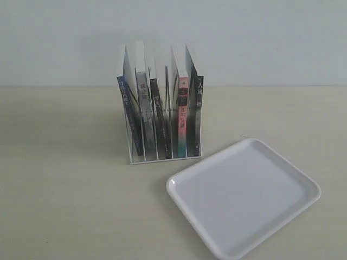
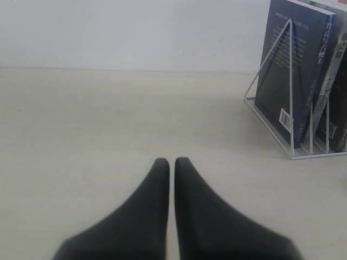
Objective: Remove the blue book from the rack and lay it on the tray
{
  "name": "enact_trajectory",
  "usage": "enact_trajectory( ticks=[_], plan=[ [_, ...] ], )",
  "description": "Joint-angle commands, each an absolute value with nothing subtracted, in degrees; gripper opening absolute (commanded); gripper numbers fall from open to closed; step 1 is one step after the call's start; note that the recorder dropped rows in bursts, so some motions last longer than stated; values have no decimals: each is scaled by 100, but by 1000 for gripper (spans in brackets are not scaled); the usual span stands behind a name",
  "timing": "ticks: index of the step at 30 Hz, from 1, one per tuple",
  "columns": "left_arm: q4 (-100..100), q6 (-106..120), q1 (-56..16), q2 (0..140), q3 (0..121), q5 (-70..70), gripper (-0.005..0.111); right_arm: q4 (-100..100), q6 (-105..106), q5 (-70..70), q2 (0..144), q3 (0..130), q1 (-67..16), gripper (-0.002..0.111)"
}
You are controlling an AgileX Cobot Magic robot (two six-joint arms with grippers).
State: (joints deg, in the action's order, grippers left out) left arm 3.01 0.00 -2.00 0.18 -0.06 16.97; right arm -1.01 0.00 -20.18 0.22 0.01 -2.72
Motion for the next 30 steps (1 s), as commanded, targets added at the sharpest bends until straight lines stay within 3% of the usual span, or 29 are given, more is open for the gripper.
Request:
enact_trajectory(
  ticks=[1, 18, 22, 23, 27, 30],
  plan=[
    [324, 0, -189, 0, 0, 1672, 4, -95, 0, -1995, 0, 0, -232, 0],
    [324, 0, -189, 0, 0, 1672, 4, 0, 243, -1848, 0, 0, -232, 0],
    [324, 0, -189, 0, 0, 1672, 4, -231, -41, 361, 0, 0, -232, 0],
    [324, 0, -189, 0, 0, 1672, 4, -257, -153, 1969, 0, 0, -232, 0],
    [324, 0, -189, 0, 0, 1672, 4, -266, -153, 6196, 0, 0, -232, 0],
    [324, 0, -189, 0, 0, 1672, 4, -286, -153, 6996, 0, 0, -232, 0]
  ],
)
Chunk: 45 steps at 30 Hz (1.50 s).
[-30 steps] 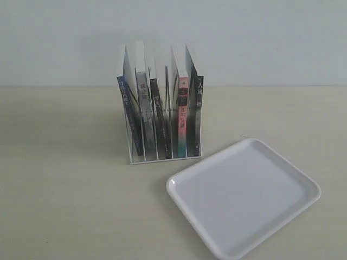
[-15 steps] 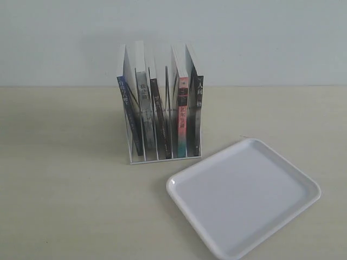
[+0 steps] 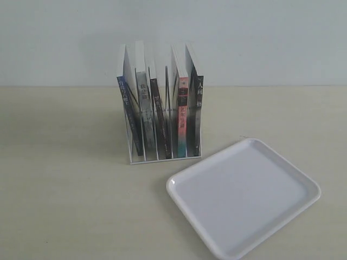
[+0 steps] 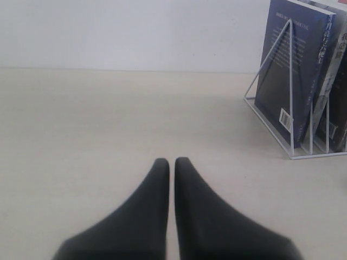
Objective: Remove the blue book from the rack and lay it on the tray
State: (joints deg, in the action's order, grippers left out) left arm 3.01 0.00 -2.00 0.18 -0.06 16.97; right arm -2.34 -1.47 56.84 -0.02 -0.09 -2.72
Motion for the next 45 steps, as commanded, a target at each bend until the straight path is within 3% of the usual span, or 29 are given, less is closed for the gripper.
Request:
enact_trajectory(
  ticks=[1, 8, 10, 15, 21, 29, 35, 39, 45],
  plan=[
    [324, 0, -189, 0, 0, 1672, 4, -286, -167, 6996, 0, 0, -232, 0],
    [324, 0, -189, 0, 0, 1672, 4, -89, -2217, 6612, 0, 55, -232, 0],
    [324, 0, -189, 0, 0, 1672, 4, 0, -1966, 5300, 0, 82, -232, 0],
    [324, 0, -189, 0, 0, 1672, 4, 1200, -1270, -230, 138, 440, -232, 0],
    [324, 0, -189, 0, 0, 1672, 4, 1212, -1057, -807, 1234, 1611, -243, 0],
    [324, 0, -189, 0, 0, 1672, 4, 1212, -226, -4619, 4137, 4878, -243, 0],
    [324, 0, -189, 0, 0, 1672, 4, 1280, -238, -3299, 5435, 6009, -243, 0],
    [324, 0, -189, 0, 0, 1672, 4, 1174, -301, -1675, 5792, 6065, -243, 0],
    [324, 0, -189, 0, 0, 1672, 4, 949, -490, -631, 5898, 6065, -243, 0]
  ],
)
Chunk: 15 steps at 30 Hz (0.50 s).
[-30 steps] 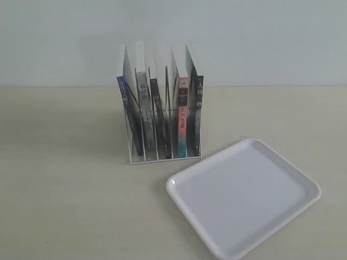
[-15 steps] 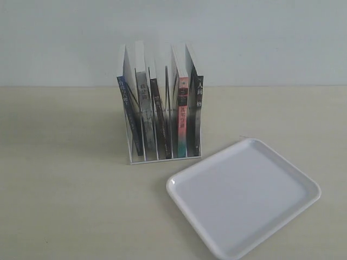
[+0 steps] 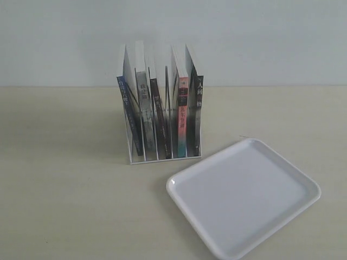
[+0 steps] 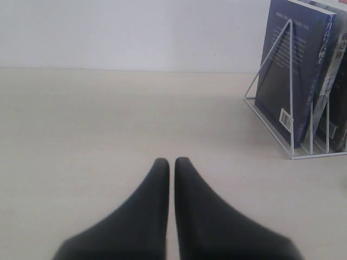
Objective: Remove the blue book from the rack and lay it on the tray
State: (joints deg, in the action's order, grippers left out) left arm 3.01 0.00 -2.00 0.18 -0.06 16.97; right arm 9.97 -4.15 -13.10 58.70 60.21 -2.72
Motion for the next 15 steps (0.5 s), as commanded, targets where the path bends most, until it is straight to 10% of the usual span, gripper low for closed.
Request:
enact_trajectory(
  ticks=[1, 15],
  plan=[
    [324, 0, -189, 0, 0, 1672, 4, 949, -522, -478, 5898, 6065, -243, 0],
    [324, 0, -189, 0, 0, 1672, 4, 949, -616, 287, 5930, 6065, -243, 0]
  ],
)
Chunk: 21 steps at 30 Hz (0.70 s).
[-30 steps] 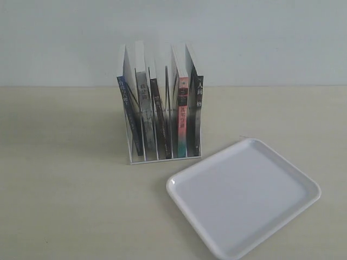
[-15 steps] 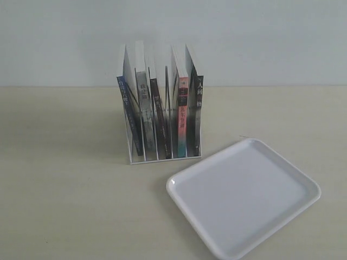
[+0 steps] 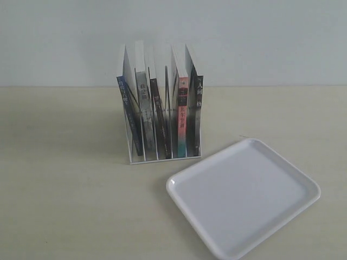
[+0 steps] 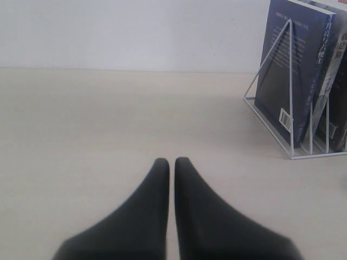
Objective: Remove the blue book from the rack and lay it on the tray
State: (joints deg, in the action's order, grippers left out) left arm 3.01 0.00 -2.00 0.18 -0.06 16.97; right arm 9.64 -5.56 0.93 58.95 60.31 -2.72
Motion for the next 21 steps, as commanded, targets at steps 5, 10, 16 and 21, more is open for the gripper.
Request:
enact_trajectory(
  ticks=[5, 10, 16, 21],
  plan=[
    [324, 0, -189, 0, 0, 1672, 4, 890, -1379, -602, 6436, 6065, -254, 0],
    [324, 0, -189, 0, 0, 1672, 4, 452, -837, -2379, 7506, 6384, -872, 0],
    [324, 0, -189, 0, 0, 1672, 4, -712, 273, -5142, 9026, 8626, -1941, 0],
    [324, 0, -189, 0, 0, 1672, 4, -762, 125, -6996, 10266, 10745, -2186, 1]
  ],
)
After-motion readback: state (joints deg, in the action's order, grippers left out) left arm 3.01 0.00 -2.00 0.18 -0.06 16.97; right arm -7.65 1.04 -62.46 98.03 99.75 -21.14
